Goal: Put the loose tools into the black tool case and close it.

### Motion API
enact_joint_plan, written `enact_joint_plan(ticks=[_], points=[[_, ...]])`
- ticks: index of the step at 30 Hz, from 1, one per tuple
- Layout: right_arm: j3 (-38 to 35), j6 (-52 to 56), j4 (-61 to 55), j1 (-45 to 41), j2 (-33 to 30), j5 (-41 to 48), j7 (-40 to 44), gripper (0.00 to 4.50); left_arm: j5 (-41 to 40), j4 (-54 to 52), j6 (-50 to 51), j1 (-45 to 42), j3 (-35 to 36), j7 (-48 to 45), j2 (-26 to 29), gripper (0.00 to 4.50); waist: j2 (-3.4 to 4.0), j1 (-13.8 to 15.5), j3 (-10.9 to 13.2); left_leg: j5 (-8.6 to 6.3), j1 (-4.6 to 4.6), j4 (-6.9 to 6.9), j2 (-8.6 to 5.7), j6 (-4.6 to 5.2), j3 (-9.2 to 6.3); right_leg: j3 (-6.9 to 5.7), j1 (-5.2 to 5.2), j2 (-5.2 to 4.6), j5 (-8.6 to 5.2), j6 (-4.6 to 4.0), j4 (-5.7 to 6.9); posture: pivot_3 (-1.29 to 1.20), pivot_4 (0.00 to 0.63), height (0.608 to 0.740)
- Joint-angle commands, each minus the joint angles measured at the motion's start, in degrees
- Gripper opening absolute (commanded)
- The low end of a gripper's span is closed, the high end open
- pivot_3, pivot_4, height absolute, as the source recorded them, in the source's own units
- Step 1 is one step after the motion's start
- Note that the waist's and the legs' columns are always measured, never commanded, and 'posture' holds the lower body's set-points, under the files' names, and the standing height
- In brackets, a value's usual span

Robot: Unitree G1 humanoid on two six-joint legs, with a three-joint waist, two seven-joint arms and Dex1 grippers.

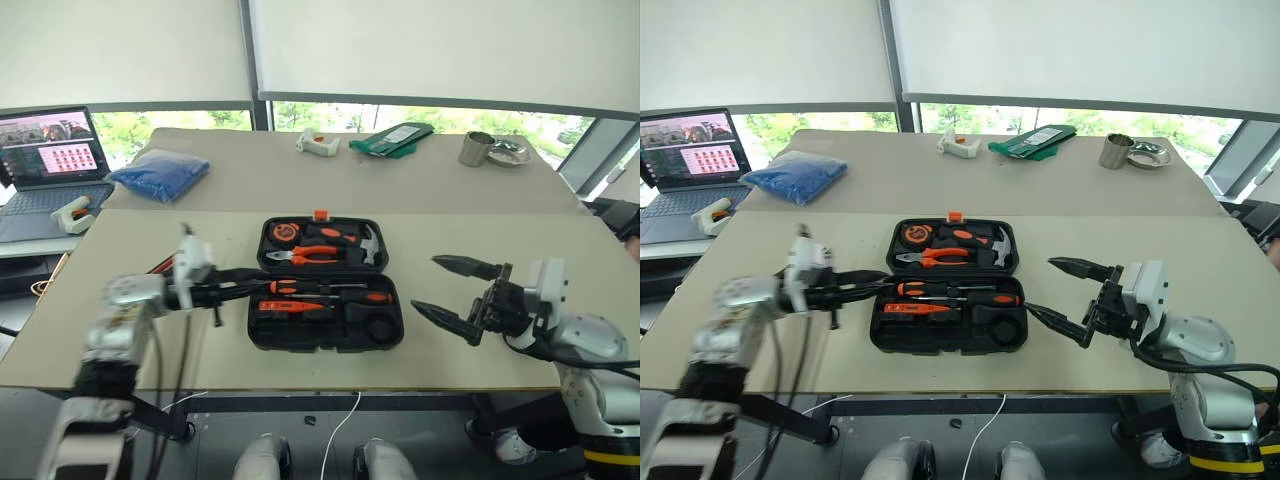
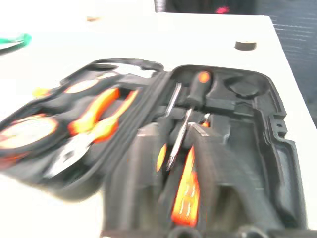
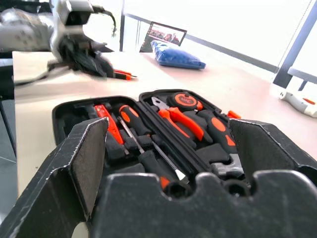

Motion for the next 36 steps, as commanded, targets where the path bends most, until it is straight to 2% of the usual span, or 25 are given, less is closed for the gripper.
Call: enact_joint_plan(ticks=[1,5,6,11,15,18,22,26,29,36], points=[[0.23,-4.23,-3.79,3.21,3.37,0.92,-0.5,4.5,-2.17,-2.61,1.66,11.35,11.37,6.03,2.69,2.75,0.0,-0.46,0.0,-0.12,0.07,-0.1,0.02,-0.21,0.02,0.0,0.02,-0.04,-0.03,-0.05,-0.01,0.0,0.15,0.74],[0.98,-5.39,-4.57,5.84,4.99,1.33,1.01,4.5,-4.03,-5.13,2.57,23.06,23.51,15.22,0.78,4.35,-0.01,-0.44,0.04,-0.17,0.08,-0.18,0.04,-0.32,0.01,-0.07,-0.13,-0.15,-0.24,-0.35,-0.04,0.0,0.15,0.74],[0.98,-5.8,-4.48,6.29,4.96,1.3,1.6,4.5,-4.73,-6.44,2.95,26.32,26.35,16.83,-0.03,4.48,-0.02,-0.39,0.04,-0.22,0.12,-0.18,0.01,-0.4,0.0,-0.08,-0.22,-0.24,-0.23,-0.36,-0.06,0.0,0.15,0.74],[-0.34,-9.76,-2.13,7.18,5.01,0.68,3.94,4.5,-6.33,-8.38,3.07,37.99,35.26,22.73,-4.68,4.48,-0.04,0.05,0.03,-0.3,0.12,-0.28,-0.03,-0.38,0.01,-0.06,-0.27,-0.82,-0.21,-0.39,-0.31,0.0,0.15,0.74],[0.69,-12.77,-0.96,8.31,5.18,-0.18,6.15,4.5,-8.18,-7.66,4.28,39.57,37.9,26.6,-6.73,4.48,-0.08,0.95,0.01,-0.32,0.11,-0.31,-0.03,-0.4,-0.01,-0.16,-0.29,-0.86,-0.22,-0.4,-0.31,0.0,0.15,0.74],[2.3,-13.05,-2.89,9.94,6.15,-0.01,5.67,4.5,-8.78,-8.82,6.04,38.1,36.86,28.11,-5.98,4.48,-0.08,1.23,0.01,-0.32,0.09,-0.35,-0.02,-0.41,0.0,-0.19,-0.32,-0.86,-0.22,-0.4,-0.31,0.0,0.15,0.74],[2.97,-10.09,-6.81,9.92,6.61,1.82,1.64,4.5,-9.09,-9.64,12.68,31.49,33.89,32.86,-2.89,4.48,-0.08,1.2,0.01,-0.32,0.07,-0.36,-0.02,-0.41,0.0,-0.19,-0.34,-0.84,-0.22,-0.4,-0.31,0.0,0.15,0.74],[4.0,-5.65,-11.02,9.19,5.75,4.71,-0.65,4.5,-6.44,-6.33,20.37,20.65,25.71,34.33,2.87,4.48,-0.1,1.38,0.0,-0.32,0.05,-0.36,-0.04,-0.41,0.01,-0.23,-0.38,-0.68,-0.2,-0.41,-0.29,0.0,0.15,0.74],[4.75,-4.86,-11.74,7.11,6.16,4.64,-2.05,4.5,-3.9,1.76,23.9,8.31,19.63,35.7,5.49,4.48,-0.13,1.51,-0.01,-0.32,0.05,-0.37,-0.09,-0.41,0.08,-0.22,-0.39,-0.6,-0.18,-0.42,-0.29,0.0,0.15,0.74],[4.63,-3.62,-12.88,3.84,7.36,4.88,-7.12,4.5,6.98,22.99,22.68,-11.1,4.33,29.05,9.41,4.48,-0.29,0.7,-0.04,-0.32,-0.13,-0.37,-0.06,-0.5,0.21,-0.15,-0.41,-0.27,0.23,-0.52,-0.2,0.0,0.15,0.74]])
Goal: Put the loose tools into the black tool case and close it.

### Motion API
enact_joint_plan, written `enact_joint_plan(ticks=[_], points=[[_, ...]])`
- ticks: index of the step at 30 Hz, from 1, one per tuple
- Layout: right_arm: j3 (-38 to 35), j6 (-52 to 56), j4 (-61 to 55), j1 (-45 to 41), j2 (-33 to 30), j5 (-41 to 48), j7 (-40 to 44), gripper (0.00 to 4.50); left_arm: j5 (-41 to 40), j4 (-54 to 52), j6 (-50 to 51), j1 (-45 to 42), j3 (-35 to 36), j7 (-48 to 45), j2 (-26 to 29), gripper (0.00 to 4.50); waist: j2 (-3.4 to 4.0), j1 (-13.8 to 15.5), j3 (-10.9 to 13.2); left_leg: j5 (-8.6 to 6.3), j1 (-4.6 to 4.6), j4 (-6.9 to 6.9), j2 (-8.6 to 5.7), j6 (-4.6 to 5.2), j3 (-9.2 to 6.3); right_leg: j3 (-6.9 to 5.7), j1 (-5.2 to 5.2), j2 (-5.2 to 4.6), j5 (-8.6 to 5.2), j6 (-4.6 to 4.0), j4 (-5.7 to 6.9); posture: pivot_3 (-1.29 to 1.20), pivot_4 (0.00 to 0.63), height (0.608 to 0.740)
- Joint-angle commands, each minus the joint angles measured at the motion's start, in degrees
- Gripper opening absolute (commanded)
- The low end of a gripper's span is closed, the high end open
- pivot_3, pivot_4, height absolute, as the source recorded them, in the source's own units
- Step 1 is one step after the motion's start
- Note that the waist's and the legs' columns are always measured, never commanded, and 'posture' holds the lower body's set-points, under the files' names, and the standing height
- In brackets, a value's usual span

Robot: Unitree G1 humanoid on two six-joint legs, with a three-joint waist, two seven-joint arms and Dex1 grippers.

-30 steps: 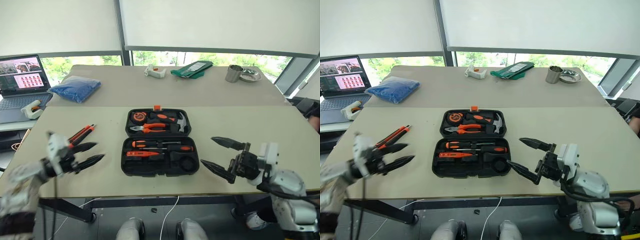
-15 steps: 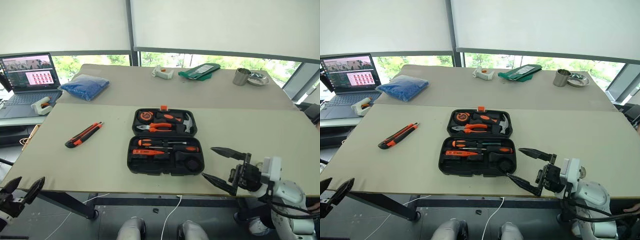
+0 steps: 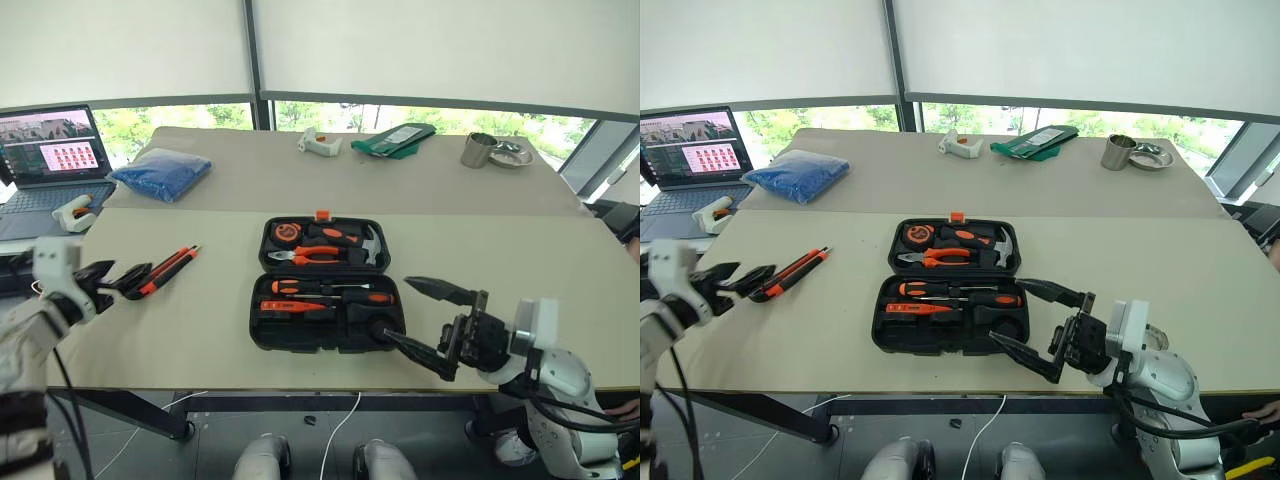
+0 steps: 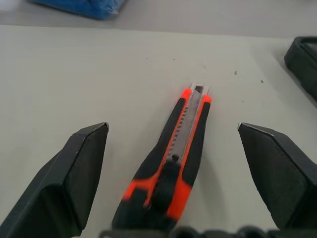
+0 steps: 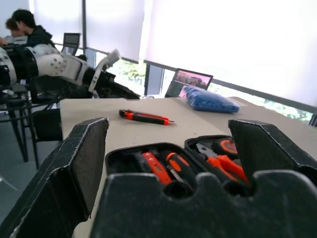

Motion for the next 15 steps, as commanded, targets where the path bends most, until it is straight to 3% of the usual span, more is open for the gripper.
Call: enact_joint_plan(ticks=[1,10,13,15], points=[[-0.95,1.05,-2.84,-0.83,-0.08,1.04,-2.74,4.5,6.61,9.93,-1.88,-7.03,-6.53,-3.82,2.7,4.48,-0.04,-0.09,0.02,0.01,0.0,0.01,-0.04,0.0,-0.02,-0.02,0.01,0.06,-0.02,0.1,0.09,0.0,0.15,0.74],[-1.16,4.69,-6.92,0.11,-2.2,1.5,-5.8,4.5,18.9,31.44,-15.06,-19.74,-16.8,-9.2,1.48,4.48,-0.16,0.06,0.08,0.0,-0.02,0.06,-0.03,-0.04,-0.05,-0.03,-0.01,0.24,-0.17,0.12,0.15,0.0,0.15,0.74],[-1.16,5.83,-7.62,-0.32,-2.71,1.36,-6.92,4.5,19.68,35.37,-17.48,-21.56,-17.0,-12.21,0.98,3.75,-0.16,0.06,0.08,0.0,-0.01,0.08,0.02,-0.05,-0.06,-0.03,-0.01,0.19,-0.26,0.23,0.15,0.0,0.15,0.74],[-1.3,6.09,-7.7,-0.4,-2.98,1.33,-7.11,4.5,19.46,36.74,-18.46,-22.2,-16.36,-13.43,1.03,2.92,-0.16,0.07,0.08,0.0,0.0,0.1,0.02,-0.06,-0.06,-0.03,-0.01,0.15,-0.36,0.06,0.16,0.0,0.15,0.74]])
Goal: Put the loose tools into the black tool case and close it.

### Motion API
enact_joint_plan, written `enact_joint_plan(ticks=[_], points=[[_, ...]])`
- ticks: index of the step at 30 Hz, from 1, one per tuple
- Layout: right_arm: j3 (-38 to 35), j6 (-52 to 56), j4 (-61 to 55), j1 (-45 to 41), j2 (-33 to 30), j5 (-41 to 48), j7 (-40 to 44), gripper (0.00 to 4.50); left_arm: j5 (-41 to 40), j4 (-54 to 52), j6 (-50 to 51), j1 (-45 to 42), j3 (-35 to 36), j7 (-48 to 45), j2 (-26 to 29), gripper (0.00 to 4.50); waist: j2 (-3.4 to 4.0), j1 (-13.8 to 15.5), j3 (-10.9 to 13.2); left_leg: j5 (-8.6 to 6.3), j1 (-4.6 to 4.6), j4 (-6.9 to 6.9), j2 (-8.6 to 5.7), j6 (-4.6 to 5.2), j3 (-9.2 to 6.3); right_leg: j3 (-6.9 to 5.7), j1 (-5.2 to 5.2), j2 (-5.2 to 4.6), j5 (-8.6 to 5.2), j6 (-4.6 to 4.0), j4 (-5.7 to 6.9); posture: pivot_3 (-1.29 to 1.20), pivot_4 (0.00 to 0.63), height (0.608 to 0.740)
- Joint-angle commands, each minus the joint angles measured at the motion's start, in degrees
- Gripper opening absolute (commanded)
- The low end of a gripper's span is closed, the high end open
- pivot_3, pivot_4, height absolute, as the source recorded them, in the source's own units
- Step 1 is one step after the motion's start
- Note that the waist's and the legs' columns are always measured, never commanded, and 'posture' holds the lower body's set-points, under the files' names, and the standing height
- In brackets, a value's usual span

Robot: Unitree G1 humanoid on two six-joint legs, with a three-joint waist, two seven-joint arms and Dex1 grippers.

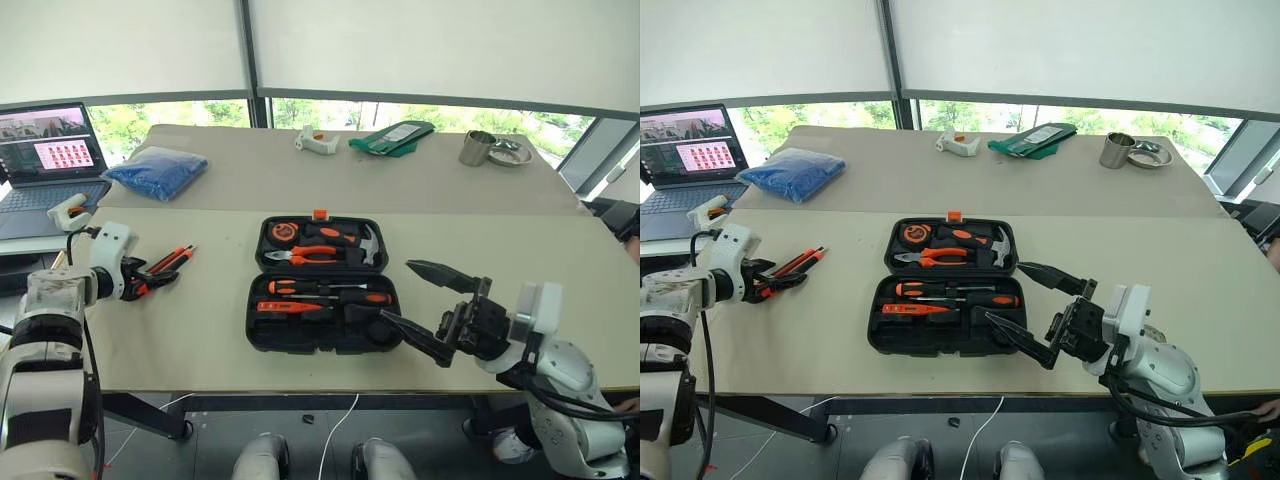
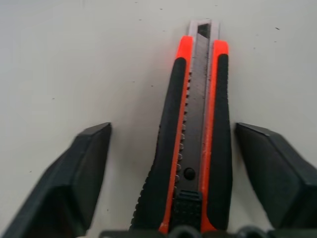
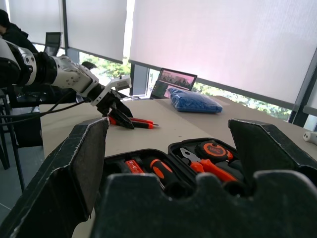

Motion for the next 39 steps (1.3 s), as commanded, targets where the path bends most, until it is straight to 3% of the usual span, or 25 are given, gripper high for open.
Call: enact_joint_plan(ticks=[1,3,4,7,11,15,21,28,39], points=[[-1.18,0.37,-2.4,-0.63,-0.97,0.84,-0.52,4.5,0.51,3.05,-3.05,-1.05,0.9,-2.78,0.19,2.55,0.0,0.0,0.0,0.0,0.0,0.01,-0.01,0.0,0.0,0.0,0.01,-0.01,0.0,0.0,0.0,0.0,0.15,0.74],[-1.36,0.06,-1.97,-0.74,-1.65,0.63,0.47,4.5,-0.77,2.73,-6.64,-0.94,2.03,-6.71,0.14,1.71,0.0,-0.01,0.0,0.0,0.0,0.04,-0.01,0.01,0.0,0.0,0.02,-0.02,0.01,0.03,0.0,0.0,0.15,0.74],[-1.63,-0.06,-1.71,-0.71,-2.18,0.71,1.12,4.5,-1.28,1.58,-8.16,-0.8,1.98,-10.21,0.19,1.61,-0.01,-0.01,0.01,0.0,0.0,0.04,-0.02,0.01,0.0,0.0,0.03,-0.03,0.02,0.02,0.0,0.0,0.15,0.74],[-3.54,-0.06,-0.85,-0.34,-4.1,1.93,2.87,4.5,-4.53,-5.47,-8.42,-1.06,1.87,-22.51,0.05,1.61,-0.19,0.28,0.11,0.0,-0.07,0.07,-0.03,0.01,0.0,-0.02,0.01,-0.03,0.09,-0.09,0.0,0.0,0.15,0.74],[-7.03,-1.63,2.01,2.25,-7.92,0.95,7.74,4.5,-8.45,-27.43,-1.49,2.88,-2.86,-34.51,-0.57,1.61,-0.32,0.55,0.18,0.0,-0.36,0.33,0.0,0.05,-0.1,-0.1,-0.06,-0.03,0.17,-0.28,-0.01,0.0,0.15,0.74],[-10.82,-4.27,5.63,5.85,-9.27,0.19,11.35,4.5,-9.21,-48.16,7.25,9.06,-7.91,-34.47,-0.44,1.61,-0.3,0.12,0.18,0.02,-0.42,0.61,-0.05,0.6,-0.1,-0.02,0.07,-0.1,0.18,-0.07,0.0,0.0,0.15,0.74],[-13.32,-3.71,7.88,10.26,-10.39,0.84,13.71,4.5,-7.18,-65.55,17.51,12.82,-14.96,-26.74,-4.13,1.61,-0.26,0.04,0.2,-0.01,-0.27,0.79,0.03,0.63,-0.16,0.0,0.23,0.01,-0.11,0.24,0.1,0.0,0.15,0.74],[-13.52,-4.54,8.11,13.24,-9.99,0.27,15.19,4.5,-3.02,-66.94,18.66,10.4,-20.43,-20.05,-8.64,1.61,-0.24,0.12,0.21,-0.19,-0.03,0.84,-0.01,0.32,-0.19,0.09,0.44,-0.02,-0.05,0.22,0.08,0.0,0.15,0.74],[-14.55,-7.07,9.26,15.1,-10.46,-0.69,17.91,4.5,0.24,-65.21,13.14,8.95,-25.89,-21.99,-9.12,1.61,-0.22,0.16,0.22,-0.19,-0.04,0.84,-0.02,0.33,-0.19,0.13,0.44,-0.01,-0.05,0.22,0.05,0.0,0.15,0.74]])
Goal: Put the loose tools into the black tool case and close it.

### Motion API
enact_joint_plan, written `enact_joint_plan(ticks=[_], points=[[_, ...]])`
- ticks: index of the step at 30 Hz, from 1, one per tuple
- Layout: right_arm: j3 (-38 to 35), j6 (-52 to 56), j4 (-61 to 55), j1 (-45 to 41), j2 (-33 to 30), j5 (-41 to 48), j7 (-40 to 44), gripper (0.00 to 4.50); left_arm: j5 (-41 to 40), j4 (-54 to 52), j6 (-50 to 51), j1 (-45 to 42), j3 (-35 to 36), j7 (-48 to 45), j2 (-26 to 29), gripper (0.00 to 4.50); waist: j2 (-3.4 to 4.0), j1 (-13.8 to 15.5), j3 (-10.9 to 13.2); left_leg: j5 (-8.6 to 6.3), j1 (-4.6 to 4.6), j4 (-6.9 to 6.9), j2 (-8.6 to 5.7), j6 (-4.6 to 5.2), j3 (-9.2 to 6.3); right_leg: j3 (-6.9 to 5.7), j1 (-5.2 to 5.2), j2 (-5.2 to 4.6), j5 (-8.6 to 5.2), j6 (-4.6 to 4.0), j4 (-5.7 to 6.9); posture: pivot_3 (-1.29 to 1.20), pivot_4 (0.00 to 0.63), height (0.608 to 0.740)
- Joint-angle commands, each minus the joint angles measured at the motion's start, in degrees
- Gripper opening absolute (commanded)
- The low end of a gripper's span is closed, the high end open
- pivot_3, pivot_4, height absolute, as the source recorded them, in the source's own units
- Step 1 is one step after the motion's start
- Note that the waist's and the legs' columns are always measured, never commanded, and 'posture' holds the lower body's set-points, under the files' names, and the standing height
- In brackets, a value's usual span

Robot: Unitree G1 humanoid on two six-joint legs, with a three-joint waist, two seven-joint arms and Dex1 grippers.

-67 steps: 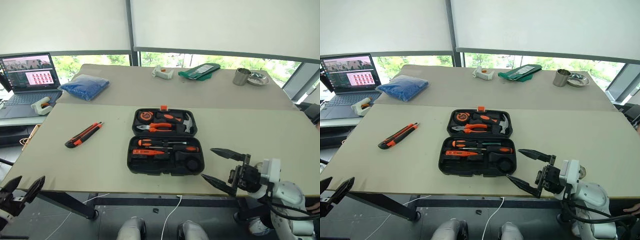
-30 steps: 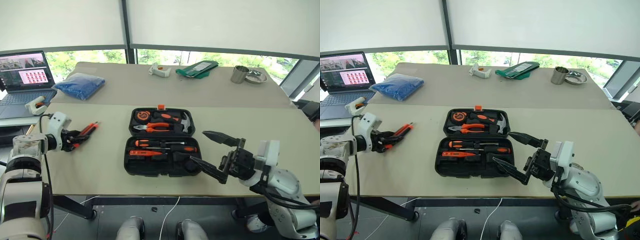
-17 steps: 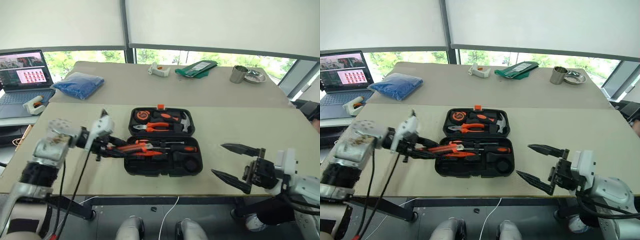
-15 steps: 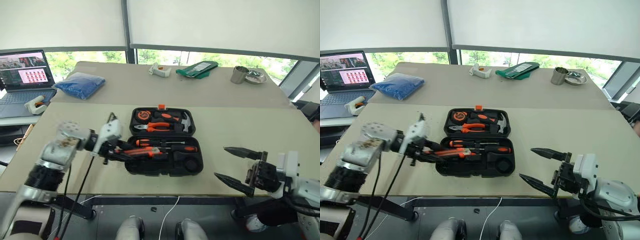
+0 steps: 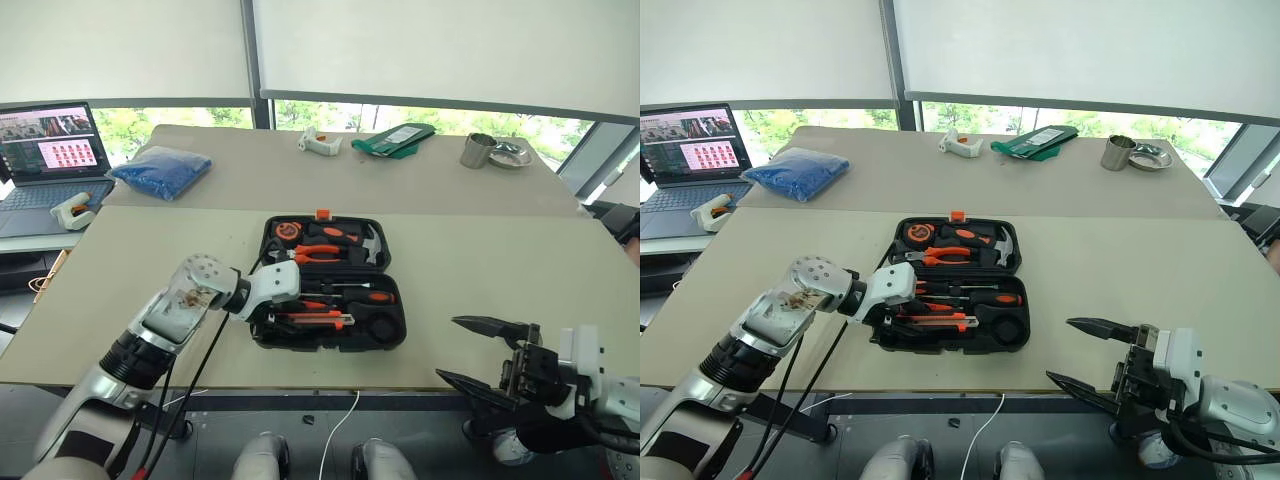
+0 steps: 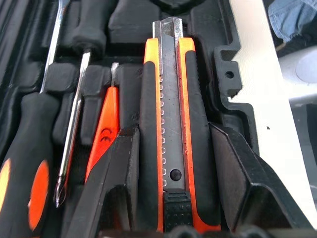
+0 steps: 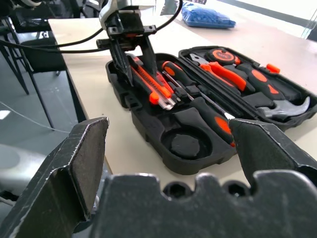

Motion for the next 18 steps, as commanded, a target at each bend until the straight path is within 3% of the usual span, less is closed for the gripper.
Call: enact_joint_plan(ticks=[1,18], points=[[-1.68,-1.65,-0.26,-0.06,-0.1,0.13,0.43,4.5,0.93,-0.44,-2.39,-1.31,-1.24,-1.04,-0.07,1.61,0.0,0.05,0.0,0.0,0.0,0.0,-0.01,0.0,0.0,0.0,0.01,0.0,0.0,0.0,-0.01,0.0,0.15,0.74],[-0.06,-1.19,-0.61,-0.81,1.59,-0.63,-0.88,4.5,2.64,1.5,-0.95,-2.78,-1.9,1.96,-5.33,1.61,0.04,1.89,-0.01,-0.01,0.04,0.04,-0.14,0.02,-0.1,0.0,-0.01,-0.11,0.0,0.01,-0.1,0.0,0.15,0.74]])
